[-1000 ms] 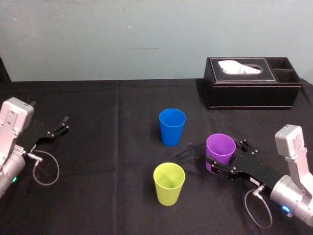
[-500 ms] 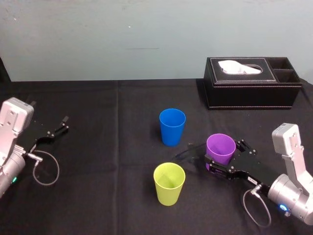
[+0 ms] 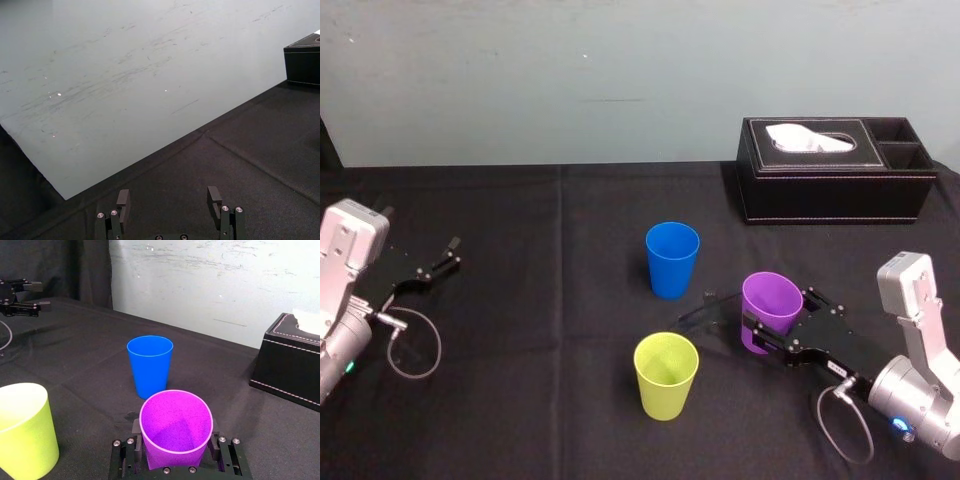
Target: Stack the three plastic cups sequentially using one hand.
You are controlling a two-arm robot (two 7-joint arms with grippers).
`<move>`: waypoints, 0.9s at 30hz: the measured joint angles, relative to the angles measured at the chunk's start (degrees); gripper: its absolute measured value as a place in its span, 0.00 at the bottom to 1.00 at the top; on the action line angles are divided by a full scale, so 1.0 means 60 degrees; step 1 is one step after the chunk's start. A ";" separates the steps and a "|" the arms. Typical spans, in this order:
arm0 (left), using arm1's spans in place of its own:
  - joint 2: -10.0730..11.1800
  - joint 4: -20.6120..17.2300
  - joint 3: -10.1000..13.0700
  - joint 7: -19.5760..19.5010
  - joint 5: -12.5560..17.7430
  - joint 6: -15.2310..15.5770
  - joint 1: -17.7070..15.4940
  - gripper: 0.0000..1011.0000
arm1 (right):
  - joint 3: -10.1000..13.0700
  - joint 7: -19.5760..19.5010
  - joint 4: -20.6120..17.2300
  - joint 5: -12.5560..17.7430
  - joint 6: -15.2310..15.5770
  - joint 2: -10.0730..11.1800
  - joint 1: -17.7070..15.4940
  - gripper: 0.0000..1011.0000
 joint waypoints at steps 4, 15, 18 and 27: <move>0.0000 0.0000 0.0000 0.0000 0.0001 0.0000 0.0000 1.00 | 0.0004 -0.0004 -0.0006 -0.0003 -0.0006 0.0004 -0.0004 0.73; 0.0000 0.0000 0.0000 0.0000 0.0000 0.0000 0.0000 1.00 | 0.0006 -0.0004 -0.0009 -0.0006 -0.0018 0.0005 -0.0010 0.72; -0.0001 0.0000 0.0001 0.0000 0.0001 0.0000 -0.0001 1.00 | 0.0006 -0.0003 -0.0009 -0.0006 -0.0020 0.0005 -0.0010 0.72; 0.0000 0.0000 0.0000 0.0000 0.0000 0.0000 0.0000 1.00 | 0.0093 -0.0010 -0.0292 0.0034 -0.0168 0.0090 -0.0158 0.72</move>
